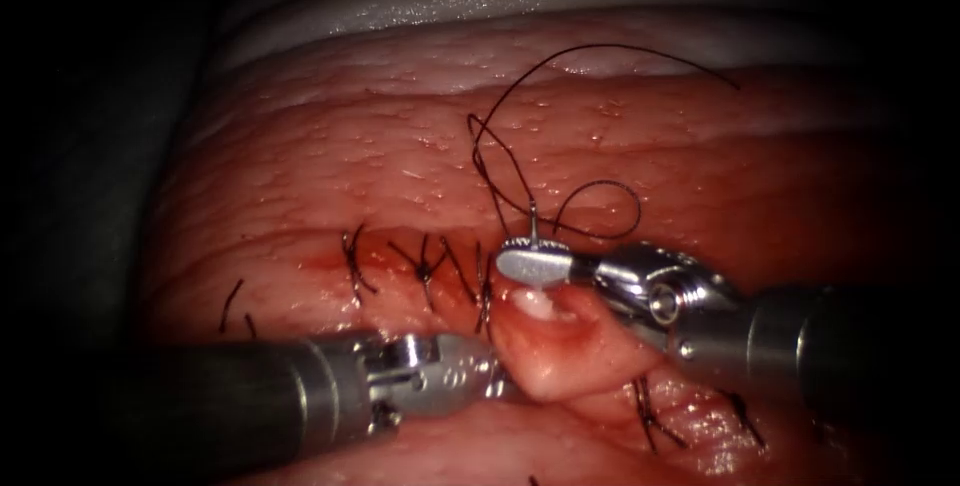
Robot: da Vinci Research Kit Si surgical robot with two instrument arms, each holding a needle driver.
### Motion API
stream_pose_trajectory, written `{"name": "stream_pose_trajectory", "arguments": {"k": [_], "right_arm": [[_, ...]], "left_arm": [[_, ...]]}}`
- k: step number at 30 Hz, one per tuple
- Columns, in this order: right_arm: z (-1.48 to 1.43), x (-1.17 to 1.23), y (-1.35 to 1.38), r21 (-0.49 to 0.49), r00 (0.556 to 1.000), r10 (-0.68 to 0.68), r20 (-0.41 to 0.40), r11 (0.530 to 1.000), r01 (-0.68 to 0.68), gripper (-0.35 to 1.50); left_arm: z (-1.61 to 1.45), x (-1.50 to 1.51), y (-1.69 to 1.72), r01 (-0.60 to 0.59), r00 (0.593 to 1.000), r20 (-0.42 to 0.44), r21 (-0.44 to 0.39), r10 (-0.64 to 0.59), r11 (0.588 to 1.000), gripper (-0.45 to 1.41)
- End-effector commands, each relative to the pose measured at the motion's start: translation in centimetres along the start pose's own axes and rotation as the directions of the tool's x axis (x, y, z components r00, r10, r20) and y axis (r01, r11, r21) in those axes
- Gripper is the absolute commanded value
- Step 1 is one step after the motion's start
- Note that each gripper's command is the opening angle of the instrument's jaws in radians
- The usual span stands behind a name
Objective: Wound Closure
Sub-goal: Use the right driver to throw the needle through the bottom of the wound.
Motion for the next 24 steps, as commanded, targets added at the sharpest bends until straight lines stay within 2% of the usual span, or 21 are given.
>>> {"name": "stream_pose_trajectory", "arguments": {"k": [1, 15, 18, 19, 20, 24], "right_arm": [[0.08, -0.03, 0.04, 0.003, 1.000, -0.001, 0.003, 1.000, 0.001, -0.35], [-0.12, -0.16, -0.09, -0.024, 0.999, 0.046, 0.017, 0.999, -0.046, -0.35], [-0.11, -0.21, -0.14, -0.022, 0.998, 0.064, 0.024, 0.998, -0.063, -0.35], [-0.12, -0.22, -0.18, -0.023, 0.997, 0.065, 0.028, 0.998, -0.064, -0.35], [-0.13, -0.22, -0.20, -0.026, 0.997, 0.067, 0.031, 0.998, -0.066, -0.35], [-0.17, -0.03, -0.23, 0.021, 0.997, 0.019, -0.074, 1.000, -0.017, -0.35]], "left_arm": [[0.07, 0.00, -0.01, -0.001, 1.000, 0.000, 0.000, 0.001, 1.000, -0.15], [0.05, -0.01, -0.02, -0.002, 1.000, -0.003, -0.006, 0.001, 1.000, -0.16], [0.04, -0.01, -0.03, -0.002, 1.000, -0.003, -0.007, 0.002, 1.000, -0.23], [0.02, -0.01, -0.03, 0.003, 1.000, -0.001, -0.010, -0.003, 1.000, -0.35], [0.02, -0.02, -0.03, 0.003, 1.000, -0.004, -0.010, -0.003, 1.000, -0.38], [-0.07, 0.00, -0.03, -0.046, 0.998, -0.047, 0.003, 0.046, 0.999, -0.35]]}}
